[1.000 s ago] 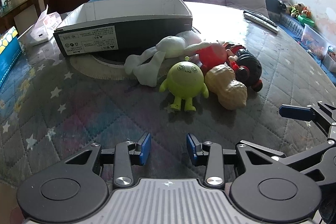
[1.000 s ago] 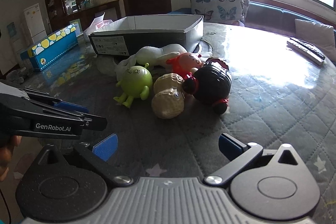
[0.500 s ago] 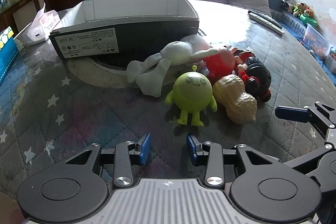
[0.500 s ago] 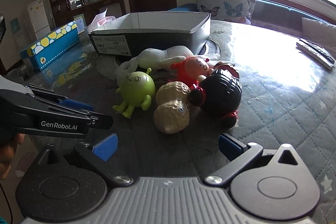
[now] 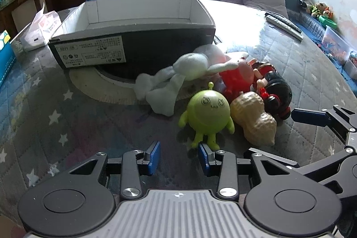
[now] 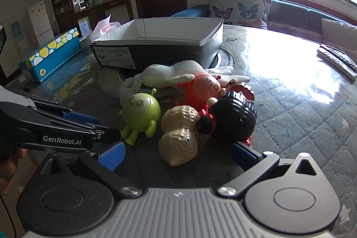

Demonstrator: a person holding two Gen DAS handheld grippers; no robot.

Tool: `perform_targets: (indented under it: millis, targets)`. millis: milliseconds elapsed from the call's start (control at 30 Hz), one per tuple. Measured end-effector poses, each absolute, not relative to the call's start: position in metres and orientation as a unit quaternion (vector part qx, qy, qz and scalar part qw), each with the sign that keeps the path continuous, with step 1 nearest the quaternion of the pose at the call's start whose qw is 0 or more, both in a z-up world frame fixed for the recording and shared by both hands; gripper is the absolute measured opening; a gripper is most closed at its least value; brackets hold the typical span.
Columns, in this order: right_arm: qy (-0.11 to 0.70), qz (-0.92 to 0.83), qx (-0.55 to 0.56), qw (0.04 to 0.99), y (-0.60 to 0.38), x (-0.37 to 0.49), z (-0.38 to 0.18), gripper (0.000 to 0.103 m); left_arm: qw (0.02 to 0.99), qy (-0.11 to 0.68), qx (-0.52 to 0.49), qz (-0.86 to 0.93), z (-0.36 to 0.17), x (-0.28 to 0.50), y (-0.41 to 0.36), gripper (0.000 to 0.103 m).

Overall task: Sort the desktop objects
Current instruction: 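Close the left tool on the white plush rabbit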

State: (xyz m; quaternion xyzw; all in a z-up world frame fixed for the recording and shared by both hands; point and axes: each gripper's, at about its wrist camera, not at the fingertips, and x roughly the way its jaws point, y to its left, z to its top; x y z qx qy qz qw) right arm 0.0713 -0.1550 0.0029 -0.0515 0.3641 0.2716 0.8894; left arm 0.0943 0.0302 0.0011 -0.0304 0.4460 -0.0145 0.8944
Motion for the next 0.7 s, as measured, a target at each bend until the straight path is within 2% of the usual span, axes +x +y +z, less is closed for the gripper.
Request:
perform_targets:
  millis: [700]
  targets:
    - [0.344, 0.276, -0.05, 0.896, -0.147, 0.137, 0.035, 0.103, 0.907, 0.418, -0.025, -0.043, 0.026, 0.145, 0.052, 0.04]
